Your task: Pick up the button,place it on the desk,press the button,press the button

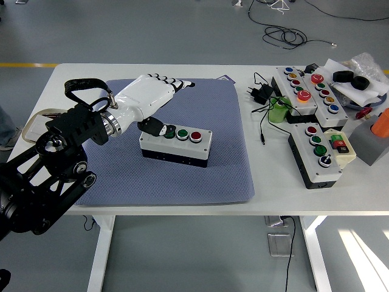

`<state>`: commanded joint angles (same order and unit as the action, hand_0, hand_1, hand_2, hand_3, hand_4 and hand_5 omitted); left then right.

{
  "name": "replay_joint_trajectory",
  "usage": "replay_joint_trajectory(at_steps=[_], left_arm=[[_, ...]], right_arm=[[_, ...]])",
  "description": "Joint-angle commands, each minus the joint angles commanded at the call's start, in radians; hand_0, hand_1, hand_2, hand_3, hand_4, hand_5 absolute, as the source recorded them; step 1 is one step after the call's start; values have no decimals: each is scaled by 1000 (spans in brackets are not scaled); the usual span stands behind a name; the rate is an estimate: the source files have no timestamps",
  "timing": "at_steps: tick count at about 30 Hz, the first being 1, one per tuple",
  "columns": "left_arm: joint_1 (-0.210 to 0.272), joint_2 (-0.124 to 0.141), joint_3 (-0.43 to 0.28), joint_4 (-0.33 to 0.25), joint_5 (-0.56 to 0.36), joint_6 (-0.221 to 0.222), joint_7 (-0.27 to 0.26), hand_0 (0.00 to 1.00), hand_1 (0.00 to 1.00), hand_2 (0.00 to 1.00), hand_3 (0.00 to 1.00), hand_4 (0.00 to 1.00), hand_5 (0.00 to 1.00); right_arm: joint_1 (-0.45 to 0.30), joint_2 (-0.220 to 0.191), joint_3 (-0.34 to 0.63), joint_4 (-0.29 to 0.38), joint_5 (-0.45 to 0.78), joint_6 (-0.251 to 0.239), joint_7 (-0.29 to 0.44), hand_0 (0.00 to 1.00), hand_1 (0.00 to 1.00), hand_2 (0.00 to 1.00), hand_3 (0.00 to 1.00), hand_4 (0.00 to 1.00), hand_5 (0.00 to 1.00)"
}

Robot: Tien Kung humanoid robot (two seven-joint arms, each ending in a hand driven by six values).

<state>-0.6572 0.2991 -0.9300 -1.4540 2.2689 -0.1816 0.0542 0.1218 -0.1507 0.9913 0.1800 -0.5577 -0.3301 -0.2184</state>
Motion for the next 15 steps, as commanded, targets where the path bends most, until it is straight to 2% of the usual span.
replay_joint_trajectory(at_steps=[5,6,11,12,15], left_arm=[[1,4,7,-16,0,-119,10,71,197,220,942,758,152],[0,4,8,-15,0,-128,11,24,113,128,878,569,2],[2,-2,12,4,0,-165,14,24,113,128,878,569,2],[3,-2,13,3,0,-168,15,9,55,86,873,483,2],[3,-1,17,-2,0,-192,22,9,55,86,873,483,2]], right_arm=[[-1,0,2,0,-3,0,-1,787,797,817,751,412,479],[-1,0,1,0,-2,0,-1,787,797,817,751,412,479],[-2,0,1,0,-1,-1,-1,787,797,817,751,412,479],[-2,0,0,0,0,-1,-1,787,797,817,751,412,479],[-3,0,2,0,-3,-1,-1,787,797,817,751,412,479]])
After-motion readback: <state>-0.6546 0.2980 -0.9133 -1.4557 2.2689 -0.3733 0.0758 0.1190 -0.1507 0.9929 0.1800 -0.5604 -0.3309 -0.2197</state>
